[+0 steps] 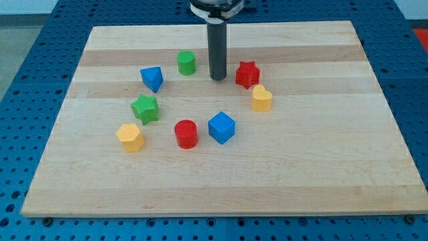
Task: Push the red star left a bit
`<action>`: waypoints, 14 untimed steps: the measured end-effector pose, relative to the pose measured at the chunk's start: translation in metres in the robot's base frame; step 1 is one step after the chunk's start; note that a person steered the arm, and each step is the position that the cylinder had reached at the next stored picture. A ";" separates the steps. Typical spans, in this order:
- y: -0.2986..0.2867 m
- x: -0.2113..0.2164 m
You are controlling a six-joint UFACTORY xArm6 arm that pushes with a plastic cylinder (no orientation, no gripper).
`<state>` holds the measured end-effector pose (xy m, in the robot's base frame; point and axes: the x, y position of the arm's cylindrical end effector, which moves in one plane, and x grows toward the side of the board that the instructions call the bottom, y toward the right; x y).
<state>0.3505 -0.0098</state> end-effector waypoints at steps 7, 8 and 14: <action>0.132 -0.029; 0.125 -0.022; 0.056 0.010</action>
<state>0.3603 0.0465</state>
